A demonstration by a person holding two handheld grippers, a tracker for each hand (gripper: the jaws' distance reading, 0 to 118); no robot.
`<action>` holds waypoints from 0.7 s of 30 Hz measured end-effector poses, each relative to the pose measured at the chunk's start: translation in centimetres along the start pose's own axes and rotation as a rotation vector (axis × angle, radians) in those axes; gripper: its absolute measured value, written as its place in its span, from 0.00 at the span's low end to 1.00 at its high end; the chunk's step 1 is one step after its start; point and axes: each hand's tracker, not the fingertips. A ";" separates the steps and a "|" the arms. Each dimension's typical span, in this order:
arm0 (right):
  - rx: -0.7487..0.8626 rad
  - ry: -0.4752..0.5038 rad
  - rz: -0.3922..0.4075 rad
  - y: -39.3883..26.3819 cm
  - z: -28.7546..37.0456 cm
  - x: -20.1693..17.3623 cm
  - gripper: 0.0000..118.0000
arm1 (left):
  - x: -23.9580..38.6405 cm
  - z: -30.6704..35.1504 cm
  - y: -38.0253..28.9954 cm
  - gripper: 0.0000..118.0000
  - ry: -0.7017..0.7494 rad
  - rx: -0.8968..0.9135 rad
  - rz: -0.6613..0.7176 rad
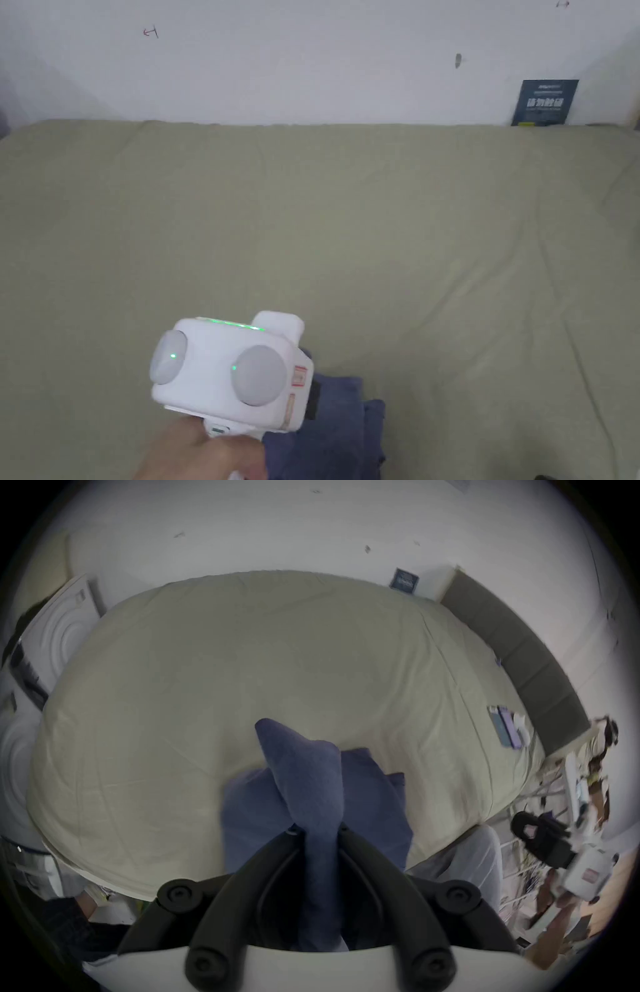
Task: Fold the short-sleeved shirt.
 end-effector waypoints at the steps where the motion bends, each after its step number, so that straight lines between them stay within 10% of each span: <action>1: 0.004 -0.005 -0.004 0.0 0.2 0.2 0.01 | 1.1 -1.3 0.1 0.06 0.022 -0.026 -0.034; 4: 0.016 -0.007 -0.021 0.0 0.9 0.7 0.01 | 3.8 -4.7 0.2 0.08 0.049 -0.035 -0.051; 5: 0.016 -0.010 -0.027 0.0 1.2 0.8 0.01 | 4.6 -5.1 0.0 0.23 0.053 -0.018 -0.065; 7: 0.019 -0.018 -0.032 -0.1 1.5 1.1 0.01 | 5.2 -5.4 -0.2 1.00 -0.028 -0.003 -0.074; 15: 0.020 -0.005 -0.071 0.1 1.3 1.5 0.01 | -3.1 2.9 -0.6 0.92 -0.259 0.108 0.142; 18: 0.011 0.007 -0.058 0.1 0.9 1.0 0.01 | -7.0 3.5 -2.0 0.01 -0.360 0.140 0.208; 21: -0.003 0.020 -0.055 0.2 0.2 0.6 0.01 | -9.2 0.9 -3.3 0.01 -0.463 0.135 0.279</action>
